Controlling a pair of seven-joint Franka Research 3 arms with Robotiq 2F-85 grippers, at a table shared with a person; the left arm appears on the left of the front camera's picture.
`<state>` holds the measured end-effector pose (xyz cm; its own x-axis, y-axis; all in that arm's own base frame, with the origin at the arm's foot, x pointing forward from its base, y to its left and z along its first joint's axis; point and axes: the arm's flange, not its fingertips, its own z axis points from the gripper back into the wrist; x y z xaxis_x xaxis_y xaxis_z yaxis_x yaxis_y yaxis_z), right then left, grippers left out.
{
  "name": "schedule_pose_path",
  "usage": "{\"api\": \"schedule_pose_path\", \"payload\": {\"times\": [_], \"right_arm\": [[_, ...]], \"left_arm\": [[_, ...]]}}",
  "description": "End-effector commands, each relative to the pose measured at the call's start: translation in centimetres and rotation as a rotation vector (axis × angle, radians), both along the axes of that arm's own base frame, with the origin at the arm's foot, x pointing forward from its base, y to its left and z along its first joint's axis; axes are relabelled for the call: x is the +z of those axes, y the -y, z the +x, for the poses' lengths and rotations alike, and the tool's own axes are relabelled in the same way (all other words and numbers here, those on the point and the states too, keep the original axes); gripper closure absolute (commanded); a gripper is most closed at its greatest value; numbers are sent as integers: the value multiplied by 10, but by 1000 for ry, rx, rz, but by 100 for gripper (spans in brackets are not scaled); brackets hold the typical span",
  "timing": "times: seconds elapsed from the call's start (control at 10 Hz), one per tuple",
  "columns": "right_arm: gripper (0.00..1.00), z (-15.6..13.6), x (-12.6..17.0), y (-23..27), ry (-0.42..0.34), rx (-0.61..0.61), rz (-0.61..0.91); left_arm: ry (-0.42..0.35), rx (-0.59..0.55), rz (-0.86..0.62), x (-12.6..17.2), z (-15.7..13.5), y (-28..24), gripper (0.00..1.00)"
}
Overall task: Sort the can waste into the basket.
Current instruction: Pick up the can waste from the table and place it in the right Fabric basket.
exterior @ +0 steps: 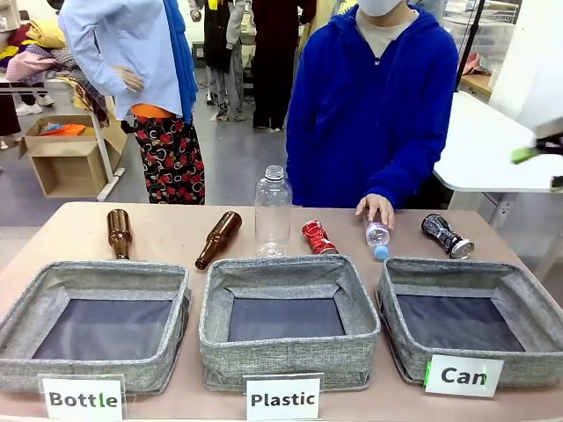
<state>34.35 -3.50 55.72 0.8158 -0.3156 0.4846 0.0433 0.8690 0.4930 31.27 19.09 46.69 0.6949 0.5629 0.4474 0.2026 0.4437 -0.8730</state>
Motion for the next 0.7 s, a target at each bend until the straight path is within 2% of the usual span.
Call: {"api": "schedule_pose_path", "payload": {"times": [0.0, 0.2, 0.3, 0.5, 0.6], "right_arm": [[0, 51, -4, -53, -107, 107, -166], [0, 78, -13, -83, -149, 167, -219], [0, 79, -14, -81, -159, 176, -216], [0, 59, -5, -44, -141, 174, -170], [0, 35, 1, -8, -130, 175, -134]], "left_arm": [[24, -4, -4, 1, 1, -1, 0], [24, -4, -4, 1, 1, -1, 0], [24, -4, -4, 1, 1, -1, 0], [24, -4, -4, 1, 1, -1, 0], [24, -4, -4, 1, 1, -1, 0]]}}
